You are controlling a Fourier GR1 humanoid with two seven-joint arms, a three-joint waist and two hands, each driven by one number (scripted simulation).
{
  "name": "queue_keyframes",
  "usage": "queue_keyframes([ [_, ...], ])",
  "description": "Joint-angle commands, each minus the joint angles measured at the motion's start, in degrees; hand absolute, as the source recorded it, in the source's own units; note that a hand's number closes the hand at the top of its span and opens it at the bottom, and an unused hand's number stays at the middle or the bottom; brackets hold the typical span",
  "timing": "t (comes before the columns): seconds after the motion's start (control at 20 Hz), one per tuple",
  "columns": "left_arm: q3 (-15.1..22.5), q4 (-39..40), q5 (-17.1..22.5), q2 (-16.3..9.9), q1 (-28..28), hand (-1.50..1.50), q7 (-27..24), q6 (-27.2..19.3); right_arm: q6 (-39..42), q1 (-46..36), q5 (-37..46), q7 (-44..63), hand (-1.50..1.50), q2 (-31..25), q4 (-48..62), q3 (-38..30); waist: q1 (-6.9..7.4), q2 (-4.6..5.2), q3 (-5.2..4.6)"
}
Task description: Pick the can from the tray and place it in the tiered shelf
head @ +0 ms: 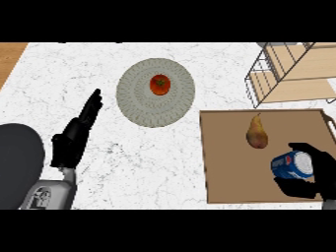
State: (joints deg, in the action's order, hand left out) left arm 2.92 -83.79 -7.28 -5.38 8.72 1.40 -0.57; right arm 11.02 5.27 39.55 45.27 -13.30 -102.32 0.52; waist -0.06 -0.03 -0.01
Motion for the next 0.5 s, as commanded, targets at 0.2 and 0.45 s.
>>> queue_keyframes([
  [0.2, 1.0, -0.4, -1.7, 1.5, -1.6, 0.0, -0.4, -0.3, -1.2, -1.9, 6.1, -6.4, 1.5, -0.7, 5.6, 1.8, 0.11, 0.01, 0.01],
  [0.45, -2.0, 2.2, -0.7, 1.0, 4.7, 0.0, 1.7, 0.0, 0.9, -0.2, 7.9, -6.0, 1.5, 0.1, -0.3, 4.7, -0.17, 0.03, -0.01],
])
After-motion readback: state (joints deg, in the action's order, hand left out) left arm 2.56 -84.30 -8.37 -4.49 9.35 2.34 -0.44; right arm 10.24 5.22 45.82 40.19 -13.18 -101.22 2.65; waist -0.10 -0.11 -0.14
